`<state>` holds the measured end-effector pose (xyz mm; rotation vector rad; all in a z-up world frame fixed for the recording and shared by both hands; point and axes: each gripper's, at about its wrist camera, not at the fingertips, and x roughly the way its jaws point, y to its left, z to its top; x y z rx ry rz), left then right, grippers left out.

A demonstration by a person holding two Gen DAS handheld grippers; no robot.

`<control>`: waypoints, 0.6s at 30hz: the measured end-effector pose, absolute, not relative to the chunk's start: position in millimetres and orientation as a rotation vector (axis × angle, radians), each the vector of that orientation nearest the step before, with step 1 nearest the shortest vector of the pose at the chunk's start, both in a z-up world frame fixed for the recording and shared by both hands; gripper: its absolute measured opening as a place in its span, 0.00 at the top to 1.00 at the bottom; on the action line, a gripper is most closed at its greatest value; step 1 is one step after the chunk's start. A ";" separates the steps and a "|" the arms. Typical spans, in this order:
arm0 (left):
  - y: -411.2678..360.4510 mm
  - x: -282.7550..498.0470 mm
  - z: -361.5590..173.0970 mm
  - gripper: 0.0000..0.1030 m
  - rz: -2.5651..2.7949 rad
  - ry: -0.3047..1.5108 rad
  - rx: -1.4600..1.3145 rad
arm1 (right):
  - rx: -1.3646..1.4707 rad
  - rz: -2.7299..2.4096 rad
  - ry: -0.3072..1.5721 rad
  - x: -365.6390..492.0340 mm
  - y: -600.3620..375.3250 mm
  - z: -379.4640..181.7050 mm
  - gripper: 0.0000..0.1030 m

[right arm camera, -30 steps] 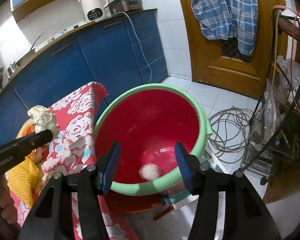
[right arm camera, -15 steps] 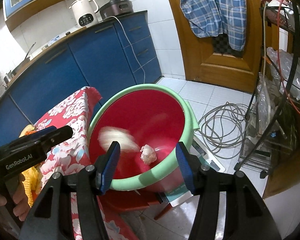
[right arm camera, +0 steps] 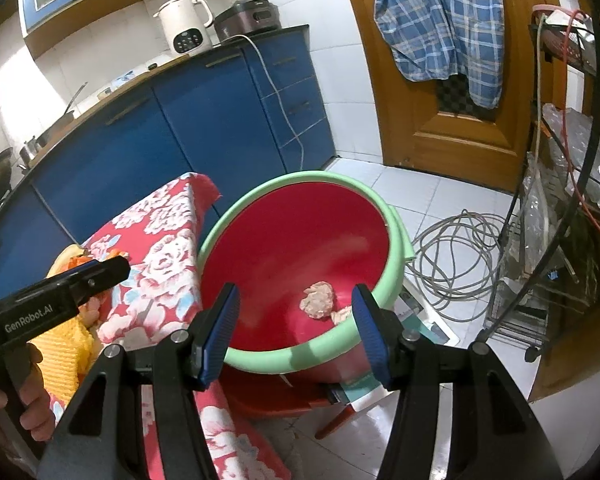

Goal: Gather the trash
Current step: 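Move the right gripper back over the table toward the orange mesh bag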

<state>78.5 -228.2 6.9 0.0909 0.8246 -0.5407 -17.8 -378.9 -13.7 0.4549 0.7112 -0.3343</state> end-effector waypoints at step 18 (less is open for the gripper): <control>-123.5 78.7 26.4 0.44 -0.345 0.789 0.004 | 0.337 -0.151 0.695 29.6 -307.1 17.7 0.37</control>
